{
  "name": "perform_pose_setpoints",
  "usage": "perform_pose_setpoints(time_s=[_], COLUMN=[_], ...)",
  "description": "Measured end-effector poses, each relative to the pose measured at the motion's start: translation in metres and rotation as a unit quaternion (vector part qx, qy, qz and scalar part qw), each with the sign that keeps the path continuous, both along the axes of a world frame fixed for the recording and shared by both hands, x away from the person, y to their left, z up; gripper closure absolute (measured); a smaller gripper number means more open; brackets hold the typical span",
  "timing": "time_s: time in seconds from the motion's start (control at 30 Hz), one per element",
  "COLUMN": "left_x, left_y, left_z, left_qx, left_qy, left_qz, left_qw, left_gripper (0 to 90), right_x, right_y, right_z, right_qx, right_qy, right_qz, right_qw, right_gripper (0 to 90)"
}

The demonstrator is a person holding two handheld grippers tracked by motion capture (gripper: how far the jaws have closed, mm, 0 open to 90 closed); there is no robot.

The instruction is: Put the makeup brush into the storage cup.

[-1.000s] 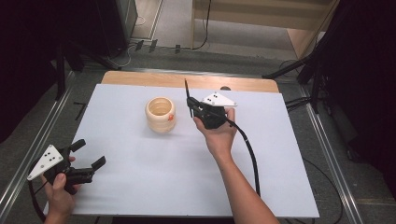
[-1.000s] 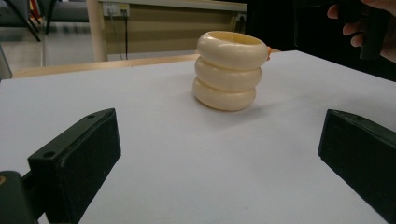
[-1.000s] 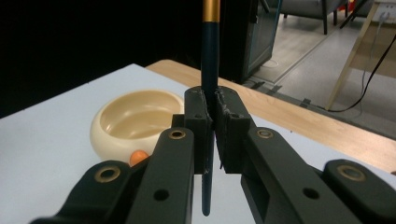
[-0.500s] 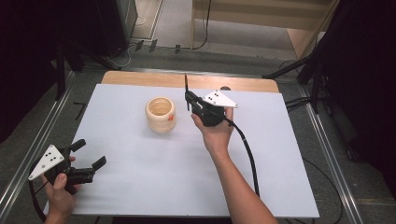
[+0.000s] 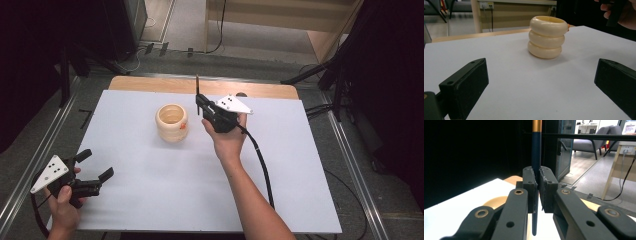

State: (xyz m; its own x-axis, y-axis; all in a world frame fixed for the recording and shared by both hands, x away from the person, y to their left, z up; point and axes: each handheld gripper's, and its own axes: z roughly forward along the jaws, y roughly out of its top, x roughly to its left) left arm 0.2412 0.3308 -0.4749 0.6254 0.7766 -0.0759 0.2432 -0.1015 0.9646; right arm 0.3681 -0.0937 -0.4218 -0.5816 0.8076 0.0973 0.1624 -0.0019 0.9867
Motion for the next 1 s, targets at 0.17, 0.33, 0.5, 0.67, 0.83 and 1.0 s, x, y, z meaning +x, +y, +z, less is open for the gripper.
perform_pose_setpoints(time_s=[0.17,0.33,0.5,0.67,0.83,1.0], left_x=[-0.001,-0.001,-0.002,-0.002,-0.002,-0.002], left_y=[-0.001,-0.002,-0.002,-0.002,-0.002,-0.002], left_z=[0.0,0.001,0.001,0.001,0.001,0.002], left_qx=[0.003,0.001,-0.001,-0.001,-0.001,-0.002], left_qy=[-0.001,-0.001,-0.002,-0.003,-0.003,-0.003], left_qz=[-0.003,-0.003,-0.004,-0.006,-0.005,-0.005], left_qw=[1.0,1.0,1.0,1.0,1.0,1.0], left_gripper=[0.0,0.0,0.0,0.0,0.0,0.0], right_x=[0.001,0.002,0.003,0.004,0.005,0.006], right_y=[0.006,0.013,0.02,0.027,0.033,0.039], right_z=[-0.003,-0.004,-0.004,-0.005,-0.006,-0.009], right_qx=[0.004,0.009,0.015,0.019,0.025,0.027], right_qy=[0.003,0.001,-0.001,-0.002,-0.001,0.002], right_qz=[0.004,0.011,0.019,0.027,0.034,0.042], right_qw=[1.0,0.9999,0.9997,0.9995,0.9991,0.9987], right_gripper=[85.1,85.1,85.1,85.1,85.1,85.1])
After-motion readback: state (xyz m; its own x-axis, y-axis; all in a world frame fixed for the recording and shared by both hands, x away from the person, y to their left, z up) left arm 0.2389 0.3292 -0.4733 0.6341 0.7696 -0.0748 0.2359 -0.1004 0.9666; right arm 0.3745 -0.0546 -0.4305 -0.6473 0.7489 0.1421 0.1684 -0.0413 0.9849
